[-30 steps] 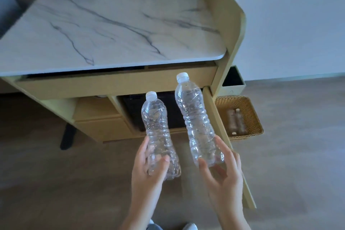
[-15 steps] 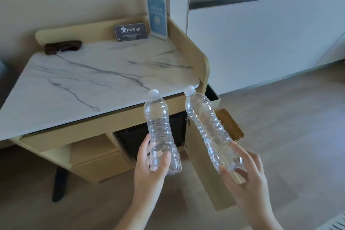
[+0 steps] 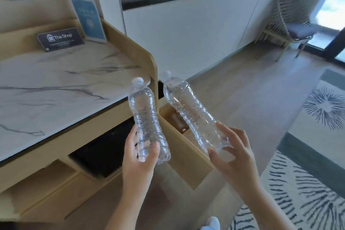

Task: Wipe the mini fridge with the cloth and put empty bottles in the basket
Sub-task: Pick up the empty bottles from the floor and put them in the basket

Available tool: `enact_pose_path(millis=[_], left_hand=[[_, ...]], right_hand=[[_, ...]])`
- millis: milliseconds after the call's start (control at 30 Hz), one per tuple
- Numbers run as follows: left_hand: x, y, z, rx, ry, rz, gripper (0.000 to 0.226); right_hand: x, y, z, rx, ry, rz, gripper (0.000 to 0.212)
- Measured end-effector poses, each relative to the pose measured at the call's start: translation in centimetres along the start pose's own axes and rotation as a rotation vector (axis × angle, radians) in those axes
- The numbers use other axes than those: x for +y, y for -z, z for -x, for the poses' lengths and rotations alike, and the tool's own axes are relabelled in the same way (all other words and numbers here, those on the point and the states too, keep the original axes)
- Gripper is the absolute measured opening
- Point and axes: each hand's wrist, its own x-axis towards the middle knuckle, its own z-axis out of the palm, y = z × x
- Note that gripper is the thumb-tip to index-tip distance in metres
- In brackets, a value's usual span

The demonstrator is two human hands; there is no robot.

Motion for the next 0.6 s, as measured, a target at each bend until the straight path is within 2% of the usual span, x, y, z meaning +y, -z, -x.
enact_pose_path(millis=[267,400,600], left_hand=[[0.6,-9.4,1.8,-0.162,-0.023,0.003,0.069],[1.1,-17.4,3.5,-0.243,-0.030,0.006,0.066],[2.3,-30.1,5.5,-0.279,-0.083,-0.014,0.062]], right_hand=[[4.4,8.6,1.4,0.161,-0.116,0.050,0.059],[8.2,15.4,1.3,0.231,-0.145,0.063,0.058],[14.2,26.4,-0.2,0.260,-0.180,0.056,0.058]])
